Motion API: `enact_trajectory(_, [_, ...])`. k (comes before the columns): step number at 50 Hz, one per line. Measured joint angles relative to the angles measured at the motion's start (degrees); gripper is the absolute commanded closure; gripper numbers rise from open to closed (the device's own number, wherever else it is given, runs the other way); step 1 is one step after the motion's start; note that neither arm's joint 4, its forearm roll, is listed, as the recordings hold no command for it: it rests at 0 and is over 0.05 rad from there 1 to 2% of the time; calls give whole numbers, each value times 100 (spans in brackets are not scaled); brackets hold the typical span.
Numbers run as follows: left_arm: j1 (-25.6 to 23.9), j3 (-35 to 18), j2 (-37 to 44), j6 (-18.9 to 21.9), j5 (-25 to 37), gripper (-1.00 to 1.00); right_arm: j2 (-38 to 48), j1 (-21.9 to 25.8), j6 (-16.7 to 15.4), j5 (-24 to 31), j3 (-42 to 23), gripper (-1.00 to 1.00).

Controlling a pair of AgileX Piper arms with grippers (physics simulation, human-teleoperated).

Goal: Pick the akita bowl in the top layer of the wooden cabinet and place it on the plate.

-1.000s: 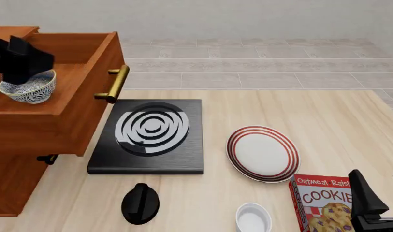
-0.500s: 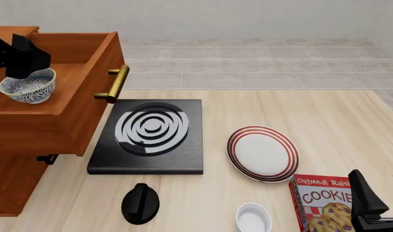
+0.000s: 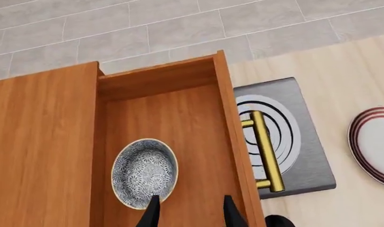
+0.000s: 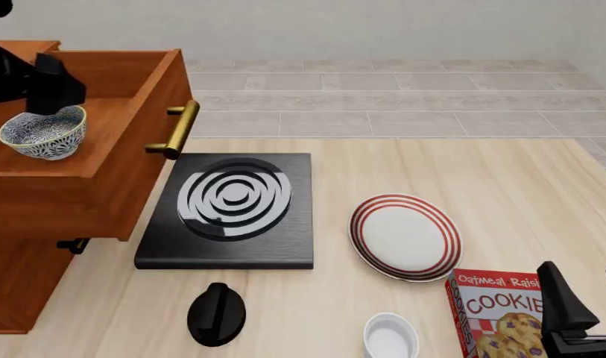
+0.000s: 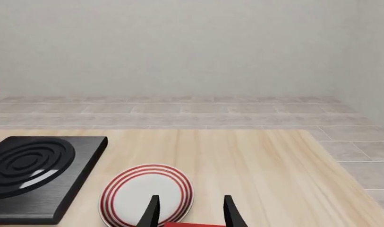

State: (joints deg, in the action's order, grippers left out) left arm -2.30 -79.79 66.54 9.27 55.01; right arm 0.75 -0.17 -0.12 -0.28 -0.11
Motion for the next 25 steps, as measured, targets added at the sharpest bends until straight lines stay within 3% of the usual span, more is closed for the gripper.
enact_trajectory(25, [67,162,280,-151,-256,-100,32,-29,-20,-33,3,-100])
